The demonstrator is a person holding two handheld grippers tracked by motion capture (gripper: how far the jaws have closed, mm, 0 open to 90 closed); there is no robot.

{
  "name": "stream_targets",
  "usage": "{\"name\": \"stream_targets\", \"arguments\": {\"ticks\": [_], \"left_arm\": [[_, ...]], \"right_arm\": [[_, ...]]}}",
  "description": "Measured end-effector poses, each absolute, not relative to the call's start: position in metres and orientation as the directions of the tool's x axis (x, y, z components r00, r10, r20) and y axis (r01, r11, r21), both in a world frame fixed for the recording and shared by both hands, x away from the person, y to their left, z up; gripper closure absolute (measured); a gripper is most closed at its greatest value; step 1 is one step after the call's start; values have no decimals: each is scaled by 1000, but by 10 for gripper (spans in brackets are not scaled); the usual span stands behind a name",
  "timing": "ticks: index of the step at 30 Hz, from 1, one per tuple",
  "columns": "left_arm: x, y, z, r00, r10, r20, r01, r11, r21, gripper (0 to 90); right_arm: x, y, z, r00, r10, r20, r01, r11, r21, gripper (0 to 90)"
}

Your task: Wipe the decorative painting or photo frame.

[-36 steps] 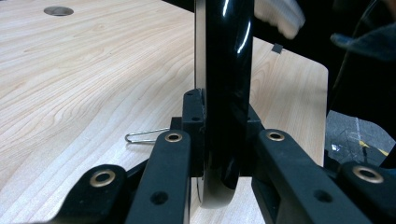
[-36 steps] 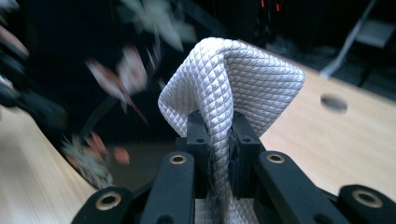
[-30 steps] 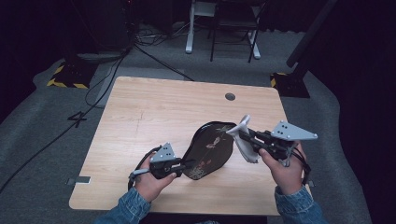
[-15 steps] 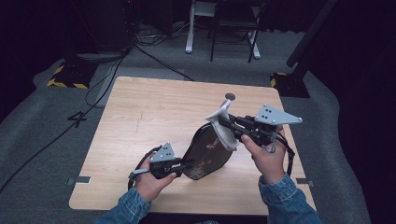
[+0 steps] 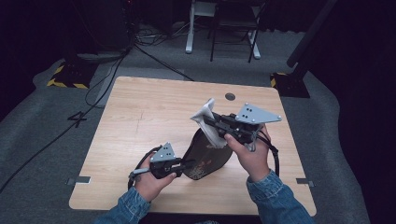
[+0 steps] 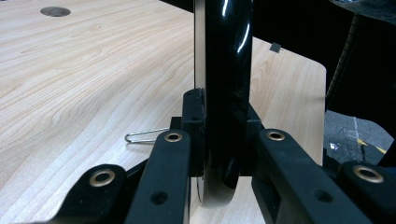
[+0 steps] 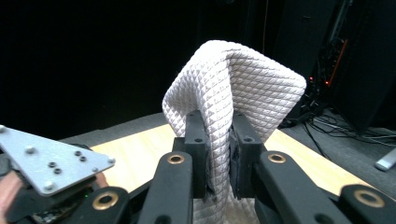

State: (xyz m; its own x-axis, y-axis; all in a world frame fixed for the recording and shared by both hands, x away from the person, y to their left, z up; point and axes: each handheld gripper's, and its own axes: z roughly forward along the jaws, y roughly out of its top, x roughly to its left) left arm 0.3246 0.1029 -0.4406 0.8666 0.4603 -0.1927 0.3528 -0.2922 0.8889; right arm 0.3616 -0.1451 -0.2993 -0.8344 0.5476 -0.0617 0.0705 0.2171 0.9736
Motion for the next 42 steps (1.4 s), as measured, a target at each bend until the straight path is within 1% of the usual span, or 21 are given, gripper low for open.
{"name": "stream_targets", "arguments": {"ticks": [3,7,14,30,42], "left_arm": [[324,103,-441,867,460,-193,353,-292,889,801],[325,103,-441,866,461,-193,353,-292,889,801],[324,103,-441,866,461,-194,354,-290,889,801],[324,102,-441,866,460,-195,354,-290,889,801],[324,102,-441,866,459,-199,356,-287,889,801]], "right_arm": [[364,-146,-302,-824,561,-73,71,231,970,807],[368,-151,-305,-823,566,-55,82,214,974,808],[371,-158,-308,-799,596,-76,79,230,970,809],[375,-178,-321,-764,644,-46,110,200,974,812],[376,-190,-332,-727,684,-58,117,208,971,812]]}}
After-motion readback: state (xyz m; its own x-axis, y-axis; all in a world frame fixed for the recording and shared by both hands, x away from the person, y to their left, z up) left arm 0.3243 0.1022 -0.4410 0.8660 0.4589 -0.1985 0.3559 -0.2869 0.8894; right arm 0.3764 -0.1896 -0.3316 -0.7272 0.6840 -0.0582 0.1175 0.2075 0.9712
